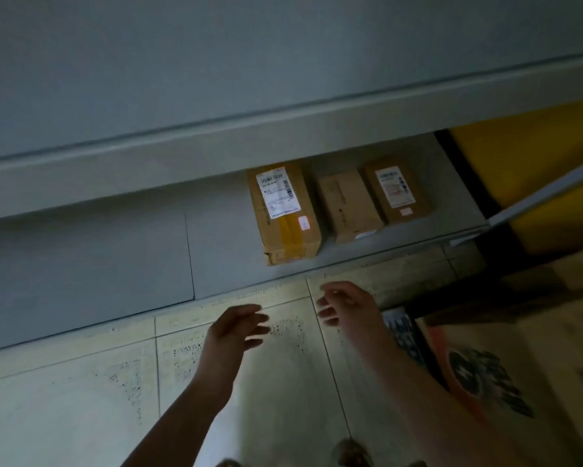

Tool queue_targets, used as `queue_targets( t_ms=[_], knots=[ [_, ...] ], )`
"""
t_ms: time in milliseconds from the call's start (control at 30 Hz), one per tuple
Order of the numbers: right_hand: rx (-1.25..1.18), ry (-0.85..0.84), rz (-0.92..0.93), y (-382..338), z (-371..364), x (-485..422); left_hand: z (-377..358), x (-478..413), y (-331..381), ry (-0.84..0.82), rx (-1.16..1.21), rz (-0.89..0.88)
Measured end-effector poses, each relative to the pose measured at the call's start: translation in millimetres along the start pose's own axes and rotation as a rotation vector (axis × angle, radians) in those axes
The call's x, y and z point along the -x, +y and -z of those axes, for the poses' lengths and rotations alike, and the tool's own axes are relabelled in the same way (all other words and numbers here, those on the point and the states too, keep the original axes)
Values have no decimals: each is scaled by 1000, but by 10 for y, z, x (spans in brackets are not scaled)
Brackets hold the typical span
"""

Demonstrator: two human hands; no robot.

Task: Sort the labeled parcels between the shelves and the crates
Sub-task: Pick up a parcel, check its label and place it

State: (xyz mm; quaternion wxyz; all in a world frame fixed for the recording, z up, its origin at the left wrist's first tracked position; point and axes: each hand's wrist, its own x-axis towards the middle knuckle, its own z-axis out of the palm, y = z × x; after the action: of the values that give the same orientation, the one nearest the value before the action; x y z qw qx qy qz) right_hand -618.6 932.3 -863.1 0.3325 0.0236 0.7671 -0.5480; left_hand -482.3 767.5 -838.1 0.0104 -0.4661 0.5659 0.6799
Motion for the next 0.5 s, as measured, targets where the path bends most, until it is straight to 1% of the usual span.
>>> queue_targets(
  t_ms=[100,167,233,300,400,500],
  knots=[
    [65,149,91,232,-223,-587,-24,-579,-138,32,-63,-87],
    [17,185,133,322,-340,-987,-90,-995,-170,26,-141,-126],
    [-31,153,117,321,-442,-1364,-183,-1399,-167,23,-219,-133],
    [38,115,117,288,-515,-1639,-313,-1718,-159,7,-233,-137],
    [79,86,98,275,-575,-1781,-440,-1967,-205,-66,-149,-211],
    [60,68,129,301,-557,-1647,-403,-1876,-261,-105,-72,-305]
  ],
)
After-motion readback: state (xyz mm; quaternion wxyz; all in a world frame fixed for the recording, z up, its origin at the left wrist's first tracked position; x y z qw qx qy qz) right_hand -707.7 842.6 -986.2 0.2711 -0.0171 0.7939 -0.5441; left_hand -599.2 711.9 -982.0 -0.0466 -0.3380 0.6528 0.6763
